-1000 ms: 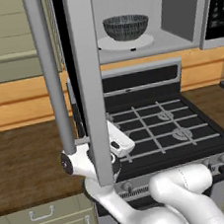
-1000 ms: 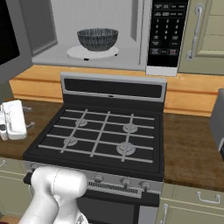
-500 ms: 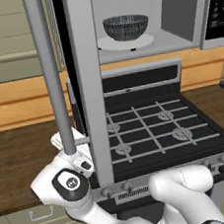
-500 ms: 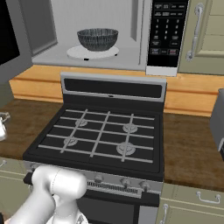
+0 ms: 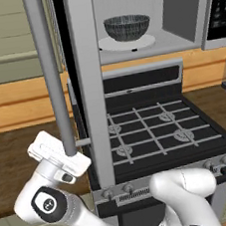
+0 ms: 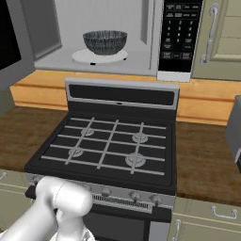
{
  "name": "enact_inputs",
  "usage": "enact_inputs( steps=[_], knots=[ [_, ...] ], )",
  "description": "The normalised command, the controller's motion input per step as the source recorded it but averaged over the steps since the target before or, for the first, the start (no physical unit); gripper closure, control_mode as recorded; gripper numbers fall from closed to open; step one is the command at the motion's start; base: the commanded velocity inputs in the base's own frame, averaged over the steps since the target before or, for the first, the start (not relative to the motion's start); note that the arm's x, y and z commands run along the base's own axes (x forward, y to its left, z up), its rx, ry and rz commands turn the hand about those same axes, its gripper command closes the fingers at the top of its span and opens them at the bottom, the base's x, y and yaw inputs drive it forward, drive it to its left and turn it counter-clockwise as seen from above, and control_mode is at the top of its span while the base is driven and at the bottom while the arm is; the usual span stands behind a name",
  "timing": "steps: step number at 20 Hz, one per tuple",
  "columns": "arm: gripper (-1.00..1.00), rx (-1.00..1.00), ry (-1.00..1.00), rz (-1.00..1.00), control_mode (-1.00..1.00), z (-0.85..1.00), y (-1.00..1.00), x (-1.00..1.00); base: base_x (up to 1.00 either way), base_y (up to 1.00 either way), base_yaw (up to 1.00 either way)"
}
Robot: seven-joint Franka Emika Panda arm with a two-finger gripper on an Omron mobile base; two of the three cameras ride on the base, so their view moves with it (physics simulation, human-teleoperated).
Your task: Open the microwave, place the bowl with waffle inside the microwave, then close the microwave door and turn it on.
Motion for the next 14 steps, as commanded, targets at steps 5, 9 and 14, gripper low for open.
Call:
enact_inputs(
  steps=[5, 9, 14],
  knots=[
    [1.00, -0.06, -0.33, -0.01, -1.00, 0.47, 0.33, -0.37, 0.00, 0.00, 0.00],
    [1.00, 0.00, -0.34, -0.05, -1.00, 0.50, 0.15, -0.39, 0.00, 0.00, 0.00],
    [1.00, 0.00, -0.28, -0.07, -1.00, 0.38, 0.01, -0.23, 0.00, 0.00, 0.00]
  ],
)
